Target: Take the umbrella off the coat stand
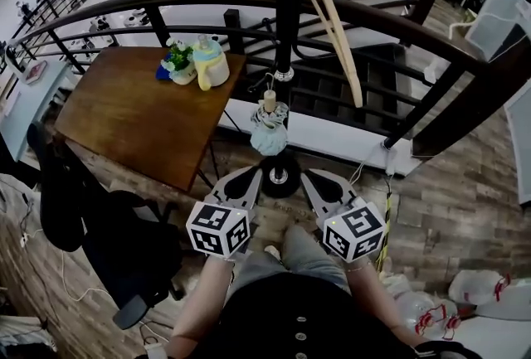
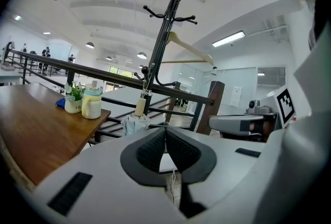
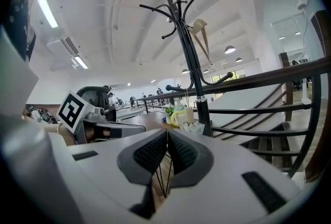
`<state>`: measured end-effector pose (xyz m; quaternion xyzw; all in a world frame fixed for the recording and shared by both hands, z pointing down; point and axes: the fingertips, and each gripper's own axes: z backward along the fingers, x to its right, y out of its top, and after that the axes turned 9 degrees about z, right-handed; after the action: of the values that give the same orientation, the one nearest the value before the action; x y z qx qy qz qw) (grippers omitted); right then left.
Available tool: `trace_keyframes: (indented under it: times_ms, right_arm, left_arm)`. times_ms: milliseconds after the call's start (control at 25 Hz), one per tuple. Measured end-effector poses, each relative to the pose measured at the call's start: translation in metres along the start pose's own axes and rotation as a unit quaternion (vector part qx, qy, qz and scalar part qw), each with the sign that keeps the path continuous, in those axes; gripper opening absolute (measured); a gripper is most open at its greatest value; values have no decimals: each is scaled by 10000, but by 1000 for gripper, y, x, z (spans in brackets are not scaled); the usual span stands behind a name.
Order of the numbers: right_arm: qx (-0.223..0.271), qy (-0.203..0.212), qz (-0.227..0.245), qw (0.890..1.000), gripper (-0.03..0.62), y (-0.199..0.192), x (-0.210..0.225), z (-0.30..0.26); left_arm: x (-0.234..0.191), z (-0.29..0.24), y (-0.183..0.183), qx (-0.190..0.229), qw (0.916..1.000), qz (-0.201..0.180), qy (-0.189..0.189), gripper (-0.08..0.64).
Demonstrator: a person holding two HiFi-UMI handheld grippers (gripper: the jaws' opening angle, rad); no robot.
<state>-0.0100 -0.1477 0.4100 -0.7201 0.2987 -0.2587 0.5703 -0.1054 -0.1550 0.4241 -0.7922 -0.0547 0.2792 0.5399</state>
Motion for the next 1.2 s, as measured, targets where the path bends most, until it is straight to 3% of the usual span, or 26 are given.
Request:
trace_keyframes:
  times_ms: [560,1120,1200]
  right_arm:
    - [-36,572,17,9984,28,18,50,-43]
    - [-148,726,87,9972,28,17,86,-76]
    - [-149,697,51,9974,28,15,92,-78]
  left_arm:
    - [-20,-40,20,234,9981,135,554,18]
    - [-51,-86,52,314,9958,-66,854,22]
    - [-53,-94,55,329,9961,-70,820,115]
